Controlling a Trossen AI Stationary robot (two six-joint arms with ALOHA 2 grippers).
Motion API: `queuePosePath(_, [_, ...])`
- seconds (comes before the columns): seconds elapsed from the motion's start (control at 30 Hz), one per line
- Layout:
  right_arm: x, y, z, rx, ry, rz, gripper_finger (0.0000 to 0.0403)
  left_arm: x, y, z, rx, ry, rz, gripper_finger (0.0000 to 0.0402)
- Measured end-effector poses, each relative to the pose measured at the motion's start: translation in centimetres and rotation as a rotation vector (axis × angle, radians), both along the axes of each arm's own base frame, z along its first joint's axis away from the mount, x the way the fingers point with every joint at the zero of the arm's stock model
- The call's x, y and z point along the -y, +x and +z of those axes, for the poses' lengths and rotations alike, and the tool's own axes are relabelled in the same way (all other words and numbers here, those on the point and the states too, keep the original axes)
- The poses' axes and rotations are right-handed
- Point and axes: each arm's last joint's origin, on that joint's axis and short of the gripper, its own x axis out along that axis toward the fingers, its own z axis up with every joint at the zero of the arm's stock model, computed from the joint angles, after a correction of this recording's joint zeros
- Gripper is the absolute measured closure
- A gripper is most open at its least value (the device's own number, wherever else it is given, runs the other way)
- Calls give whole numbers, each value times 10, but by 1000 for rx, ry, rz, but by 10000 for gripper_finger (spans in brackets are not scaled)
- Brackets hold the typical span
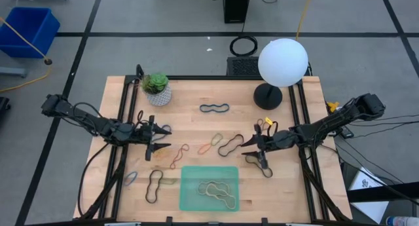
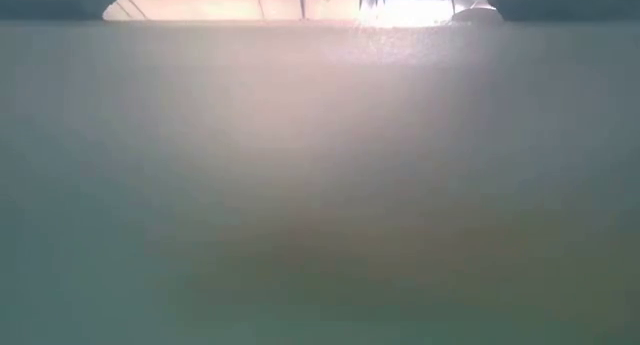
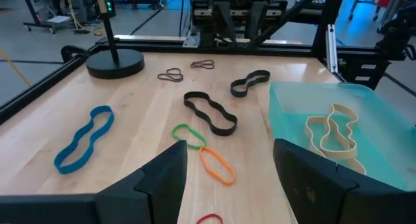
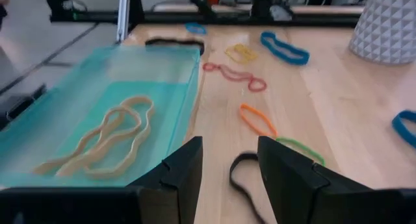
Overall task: Pick and place rubber bands into bin
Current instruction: Put the top right large black rubberband into the green bin
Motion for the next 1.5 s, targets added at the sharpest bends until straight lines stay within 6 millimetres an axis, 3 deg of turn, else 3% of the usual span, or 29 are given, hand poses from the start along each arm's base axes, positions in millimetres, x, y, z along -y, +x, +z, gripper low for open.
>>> queuePosePath(0.13, [2,5,8,-17,-14,-12,261,0,0,0,0,-14,3,165])
queuePosePath(0.4, [3,7,18,-234,-75,-22,261,0,0,0,1,-31,7,165])
queuePosePath(0.67, [7,-6,-10,-554,-43,-117,261,0,0,0,0,-33,8,165])
queuePosePath(0.93, [3,3,-38,-694,-59,-121,261,0,0,0,0,-35,9,165])
queuePosePath(1.23, [-3,9,-60,-786,-42,-116,261,0,0,0,-2,-43,11,165])
queuePosePath(1.5, [-4,11,-64,-800,-35,-129,282,0,0,0,-3,-43,11,165])
